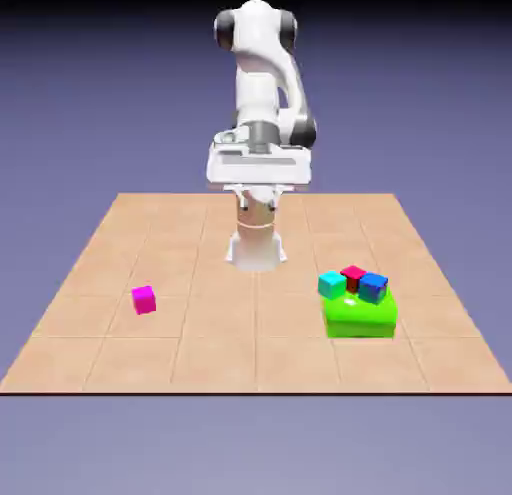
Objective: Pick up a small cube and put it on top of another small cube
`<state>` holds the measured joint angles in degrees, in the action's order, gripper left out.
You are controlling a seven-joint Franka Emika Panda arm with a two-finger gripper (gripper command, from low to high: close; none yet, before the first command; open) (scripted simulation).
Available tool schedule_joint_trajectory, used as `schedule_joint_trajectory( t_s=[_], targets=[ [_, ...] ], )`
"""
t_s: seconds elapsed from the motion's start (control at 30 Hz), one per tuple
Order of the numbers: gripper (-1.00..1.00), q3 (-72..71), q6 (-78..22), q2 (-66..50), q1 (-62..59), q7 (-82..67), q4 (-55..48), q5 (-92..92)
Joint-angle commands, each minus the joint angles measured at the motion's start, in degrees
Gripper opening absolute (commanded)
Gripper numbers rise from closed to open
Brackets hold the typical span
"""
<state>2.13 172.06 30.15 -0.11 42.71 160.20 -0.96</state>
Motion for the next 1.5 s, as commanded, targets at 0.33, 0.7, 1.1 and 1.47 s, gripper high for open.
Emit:
schedule_joint_trajectory(
  t_s=[0.33, 0.7, 1.1, 1.47],
  targets=[
    [0.00, 19.4, -17.8, -22.8, -7.3, 2.3, -7.3, -8.8],
    [0.00, 33.0, -30.4, -43.1, -14.3, 2.3, -13.1, -18.2],
    [-1.00, 33.9, -31.1, -42.1, -13.7, 3.2, -13.1, -17.0],
    [-1.00, 17.9, -37.9, -33.6, 8.6, -17.2, -15.4, -2.9]
  ],
)
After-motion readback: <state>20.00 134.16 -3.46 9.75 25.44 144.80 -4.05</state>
